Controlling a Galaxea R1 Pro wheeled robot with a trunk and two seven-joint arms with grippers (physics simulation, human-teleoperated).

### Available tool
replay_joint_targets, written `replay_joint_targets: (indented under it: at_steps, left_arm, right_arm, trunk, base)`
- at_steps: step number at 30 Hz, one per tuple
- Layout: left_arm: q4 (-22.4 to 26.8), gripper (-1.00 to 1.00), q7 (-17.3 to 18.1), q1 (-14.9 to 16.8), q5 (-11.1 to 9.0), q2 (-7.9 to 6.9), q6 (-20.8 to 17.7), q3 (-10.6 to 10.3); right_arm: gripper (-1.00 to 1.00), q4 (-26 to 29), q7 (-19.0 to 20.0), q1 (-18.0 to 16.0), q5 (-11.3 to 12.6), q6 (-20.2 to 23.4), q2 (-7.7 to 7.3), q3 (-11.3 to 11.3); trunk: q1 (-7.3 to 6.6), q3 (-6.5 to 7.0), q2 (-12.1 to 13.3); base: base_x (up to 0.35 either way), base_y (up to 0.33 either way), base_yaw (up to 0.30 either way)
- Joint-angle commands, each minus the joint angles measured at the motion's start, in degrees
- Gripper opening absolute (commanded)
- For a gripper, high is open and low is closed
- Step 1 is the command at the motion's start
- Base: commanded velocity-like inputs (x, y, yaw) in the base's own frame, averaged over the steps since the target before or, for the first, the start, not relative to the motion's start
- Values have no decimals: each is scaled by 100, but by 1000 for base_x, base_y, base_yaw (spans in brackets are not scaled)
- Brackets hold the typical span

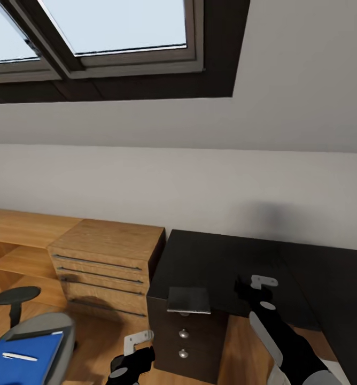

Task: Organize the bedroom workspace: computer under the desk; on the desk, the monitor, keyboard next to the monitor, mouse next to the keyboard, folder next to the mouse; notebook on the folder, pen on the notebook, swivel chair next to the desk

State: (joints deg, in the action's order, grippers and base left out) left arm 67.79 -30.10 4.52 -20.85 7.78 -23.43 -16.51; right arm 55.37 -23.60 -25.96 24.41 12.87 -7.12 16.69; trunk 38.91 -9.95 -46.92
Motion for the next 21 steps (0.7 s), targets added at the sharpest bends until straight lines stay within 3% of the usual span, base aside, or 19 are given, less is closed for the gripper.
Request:
replay_joint_targets:
  at_steps: [1, 8, 14, 21]
  left_arm:
    - [8, 100, -49, 5, -50, -1, -13, -16]
    - [13, 100, -45, 5, -48, -4, -14, -30]
    - [38, 100, -34, 5, -43, -12, -15, -26]
    - [134, 100, -34, 5, -44, -68, -19, 43]
  right_arm:
    - [100, 6, -52, -6, 35, 21, -10, 27]
    - [100, -74, -40, -6, -72, -128, -13, 27]
    - [100, -642, 3, -6, -297, -475, 0, 23]
    - [100, -838, 160, -10, -372, -591, -5, 19]
  trunk:
    - [5, -9, -6]
    - [5, -9, -6]
    - [5, -9, -6]
    - [5, -9, -6]
  base:
    - [328, 0, 0]
    - [307, 0, 0]
    - [260, 83, 0]
    - [105, 58, 0]
